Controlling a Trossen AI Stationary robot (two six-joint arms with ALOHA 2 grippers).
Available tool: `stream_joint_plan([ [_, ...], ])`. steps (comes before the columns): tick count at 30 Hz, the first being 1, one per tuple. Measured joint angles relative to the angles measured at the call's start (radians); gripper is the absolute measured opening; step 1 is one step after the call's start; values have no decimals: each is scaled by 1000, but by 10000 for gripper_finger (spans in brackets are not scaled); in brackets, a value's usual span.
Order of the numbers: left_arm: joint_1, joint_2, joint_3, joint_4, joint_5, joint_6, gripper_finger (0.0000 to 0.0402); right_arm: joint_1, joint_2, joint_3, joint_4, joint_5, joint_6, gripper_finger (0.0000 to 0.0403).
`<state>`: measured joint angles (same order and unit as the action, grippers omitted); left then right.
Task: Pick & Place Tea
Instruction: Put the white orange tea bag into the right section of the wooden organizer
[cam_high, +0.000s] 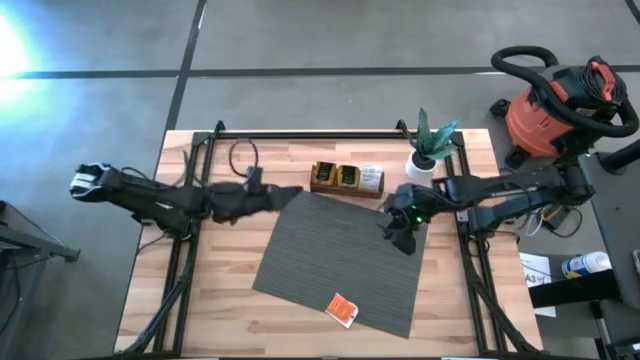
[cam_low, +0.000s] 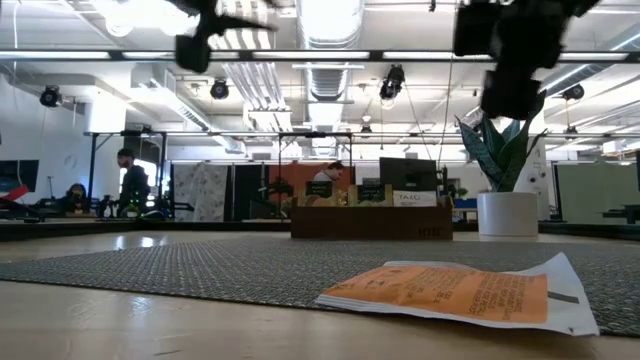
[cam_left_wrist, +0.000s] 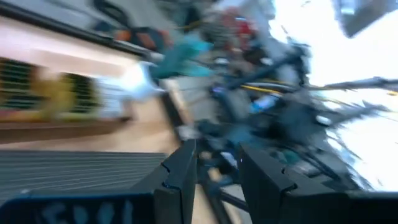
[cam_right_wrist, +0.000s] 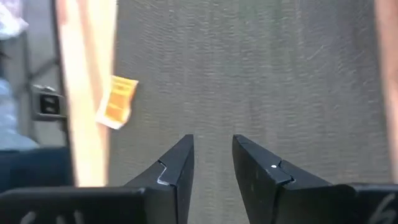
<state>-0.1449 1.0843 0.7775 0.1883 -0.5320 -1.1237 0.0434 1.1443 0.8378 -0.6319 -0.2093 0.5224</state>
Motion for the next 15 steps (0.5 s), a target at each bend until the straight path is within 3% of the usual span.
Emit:
stream_joint_plan([
  [6,-108,193,0,312,0,98,110,115,-82,-146,239,0,221,109],
  [12,-114,329,0,495,-5,-17,110,217,-59,-240,547,0,330,109],
  [15,-113,392,0,603,56,-38,110,245,-28,-259,635,2,396,109],
])
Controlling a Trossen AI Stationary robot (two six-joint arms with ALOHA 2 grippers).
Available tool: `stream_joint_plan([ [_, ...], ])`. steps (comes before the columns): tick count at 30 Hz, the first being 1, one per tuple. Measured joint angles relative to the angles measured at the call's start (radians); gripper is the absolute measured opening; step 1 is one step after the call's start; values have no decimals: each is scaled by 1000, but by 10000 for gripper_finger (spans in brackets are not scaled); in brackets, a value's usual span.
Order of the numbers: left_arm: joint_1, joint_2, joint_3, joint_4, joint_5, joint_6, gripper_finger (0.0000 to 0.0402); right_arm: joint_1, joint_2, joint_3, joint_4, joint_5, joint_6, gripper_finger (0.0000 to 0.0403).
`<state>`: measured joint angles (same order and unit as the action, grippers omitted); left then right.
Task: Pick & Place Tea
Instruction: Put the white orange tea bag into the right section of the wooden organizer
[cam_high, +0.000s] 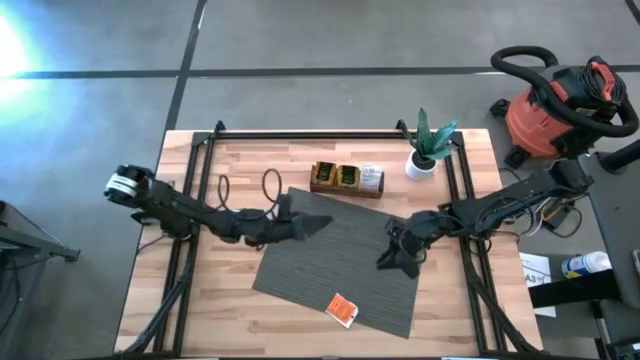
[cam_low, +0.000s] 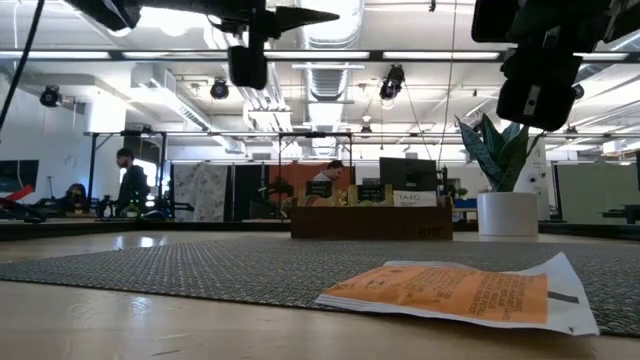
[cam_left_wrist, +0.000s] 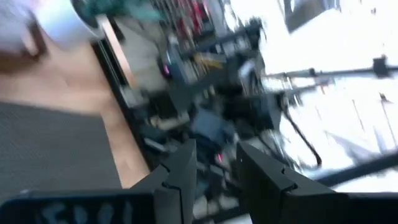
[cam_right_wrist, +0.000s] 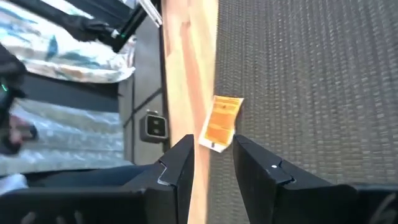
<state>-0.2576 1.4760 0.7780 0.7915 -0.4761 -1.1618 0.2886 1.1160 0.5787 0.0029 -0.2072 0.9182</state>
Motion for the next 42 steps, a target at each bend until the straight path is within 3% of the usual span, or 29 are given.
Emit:
stream_joint_plan([
  [4,-31,73,44,-23,151,-40,110,18,58,-9,41,33,85,106],
  [9,-76,139,123,-255,303,-47,110,20,150,6,44,53,197,101],
  [16,-124,197,214,-651,325,31,110,51,295,44,42,53,363,95],
  [26,-169,341,242,-548,344,122,110,198,502,160,35,57,563,91],
  [32,-211,454,323,-550,416,171,110,270,607,248,46,154,673,93],
  [42,-232,589,439,-603,484,200,110,325,665,324,-18,313,777,102],
])
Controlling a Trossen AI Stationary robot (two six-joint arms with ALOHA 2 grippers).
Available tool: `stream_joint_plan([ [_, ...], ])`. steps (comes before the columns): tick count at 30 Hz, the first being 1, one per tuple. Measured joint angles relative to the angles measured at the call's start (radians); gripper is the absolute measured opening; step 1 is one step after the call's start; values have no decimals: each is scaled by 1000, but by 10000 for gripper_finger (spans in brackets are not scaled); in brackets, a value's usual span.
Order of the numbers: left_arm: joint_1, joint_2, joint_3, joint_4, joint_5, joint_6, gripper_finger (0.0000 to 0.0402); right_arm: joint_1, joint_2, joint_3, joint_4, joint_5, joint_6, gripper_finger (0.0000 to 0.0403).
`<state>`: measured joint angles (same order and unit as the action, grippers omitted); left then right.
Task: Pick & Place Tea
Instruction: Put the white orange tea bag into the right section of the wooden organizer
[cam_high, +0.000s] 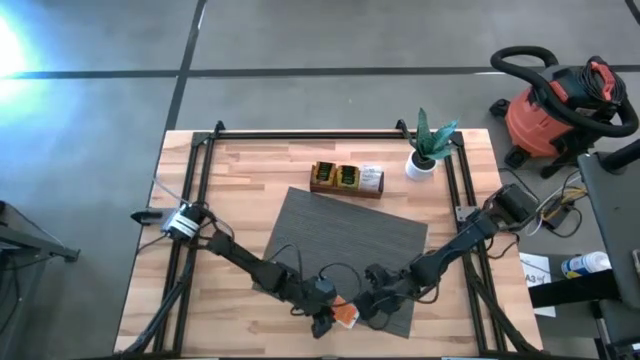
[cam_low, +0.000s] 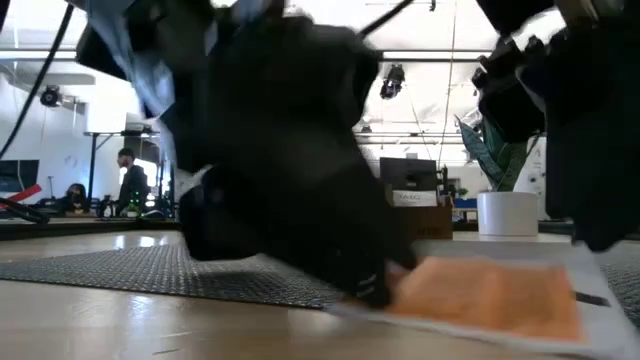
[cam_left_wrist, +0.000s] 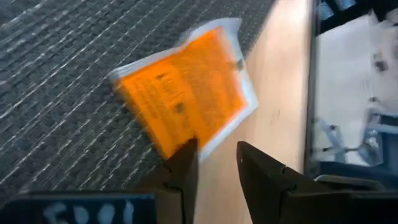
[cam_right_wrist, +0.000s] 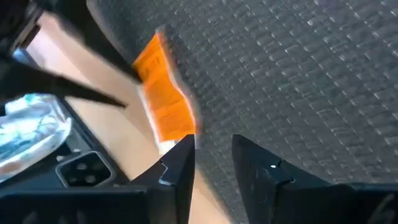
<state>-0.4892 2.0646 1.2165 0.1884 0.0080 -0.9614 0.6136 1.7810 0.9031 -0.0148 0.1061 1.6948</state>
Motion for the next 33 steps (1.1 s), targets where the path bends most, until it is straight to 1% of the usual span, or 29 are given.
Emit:
stream_joint_plan([
  [1,-4,-1,-4,-18,1,1,110,0,19,12,-10,4,2,106],
  [3,-4,1,-2,-29,-3,2,110,2,42,34,29,-2,12,116],
  [5,-5,-3,-8,-28,-15,4,110,2,60,48,-11,-2,16,127],
  [7,-4,-6,-10,-34,-16,8,110,2,82,82,21,-6,15,139],
  [9,-4,-8,-11,-33,-30,13,110,3,94,94,-37,3,3,151],
  [11,-3,-9,-11,-34,-27,19,110,2,118,124,-19,12,4,161],
  [12,-2,-3,-8,-28,-33,17,110,1,118,124,-66,22,3,165],
  [13,-3,-3,-9,-23,-44,18,110,-1,128,137,-93,25,-1,168],
  [15,-3,-5,-9,-31,-41,17,110,-4,151,167,-71,21,-13,173],
  [17,-3,2,-5,-22,-47,9,110,-5,161,182,-113,17,-40,173],
  [19,-3,-4,-11,-25,-42,10,110,-5,182,215,-106,27,-51,172],
  [21,-4,3,-10,-2,-47,0,110,-5,183,232,-157,26,-75,170],
  [25,-4,3,-8,4,-53,-8,110,-14,191,262,-200,24,-119,161],
  [29,-5,-3,-11,7,-67,-12,110,-16,187,270,-225,18,-130,138],
  [33,-5,-7,-10,15,-79,-12,110,-16,178,261,-231,-5,-129,103],
])
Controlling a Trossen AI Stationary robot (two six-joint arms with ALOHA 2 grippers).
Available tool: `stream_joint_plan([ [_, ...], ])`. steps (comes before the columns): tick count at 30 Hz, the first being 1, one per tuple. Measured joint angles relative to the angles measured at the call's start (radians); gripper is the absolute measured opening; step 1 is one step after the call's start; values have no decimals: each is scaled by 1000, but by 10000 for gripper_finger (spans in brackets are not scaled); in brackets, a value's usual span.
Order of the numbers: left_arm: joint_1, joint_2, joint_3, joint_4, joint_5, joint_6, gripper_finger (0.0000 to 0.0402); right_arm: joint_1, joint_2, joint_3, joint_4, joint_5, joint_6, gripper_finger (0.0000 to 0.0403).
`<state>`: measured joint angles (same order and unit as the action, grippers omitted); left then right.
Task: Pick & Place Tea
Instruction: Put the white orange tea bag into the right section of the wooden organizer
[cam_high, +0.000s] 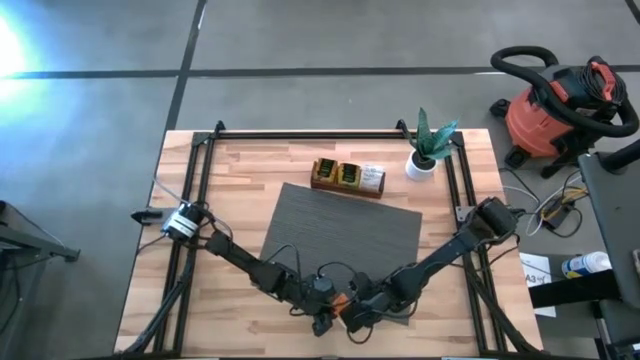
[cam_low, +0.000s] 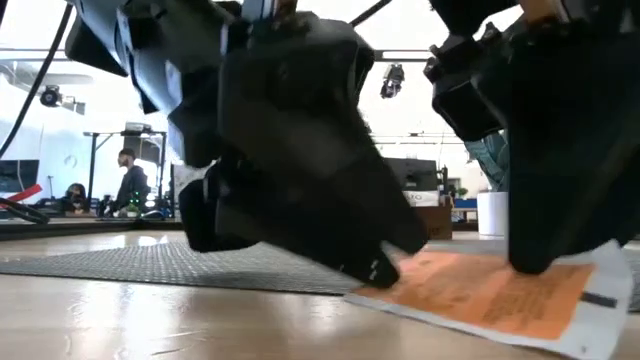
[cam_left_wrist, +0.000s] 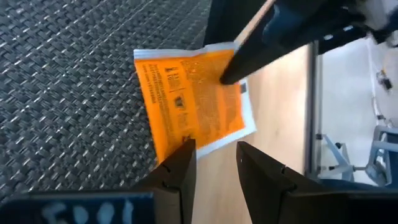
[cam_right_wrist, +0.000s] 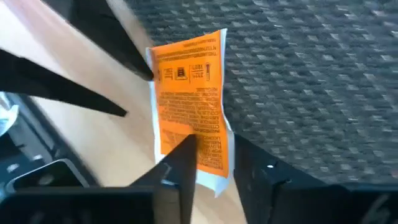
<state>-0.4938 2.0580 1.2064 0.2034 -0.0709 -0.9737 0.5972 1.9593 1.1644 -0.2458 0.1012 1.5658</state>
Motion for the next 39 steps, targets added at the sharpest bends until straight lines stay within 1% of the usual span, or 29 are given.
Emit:
stream_joint_plan([
  [7,0,-2,21,7,-8,1,110,2,-23,3,9,-23,-8,29],
  [9,1,-2,31,6,-8,11,110,2,-33,3,10,-23,-19,14],
  [16,1,-6,75,-8,-8,59,110,2,-83,4,-65,-22,-42,9],
  [23,1,-10,120,-57,-37,122,110,1,-81,4,-88,-149,-111,9],
  [27,1,-10,129,-56,-40,169,110,1,-77,9,-73,-163,-194,9],
  [34,16,-10,129,-71,-42,261,110,-2,-77,57,-77,-185,-365,8],
  [39,19,-12,134,-93,-44,305,110,-2,-77,81,-188,-213,-400,8],
])
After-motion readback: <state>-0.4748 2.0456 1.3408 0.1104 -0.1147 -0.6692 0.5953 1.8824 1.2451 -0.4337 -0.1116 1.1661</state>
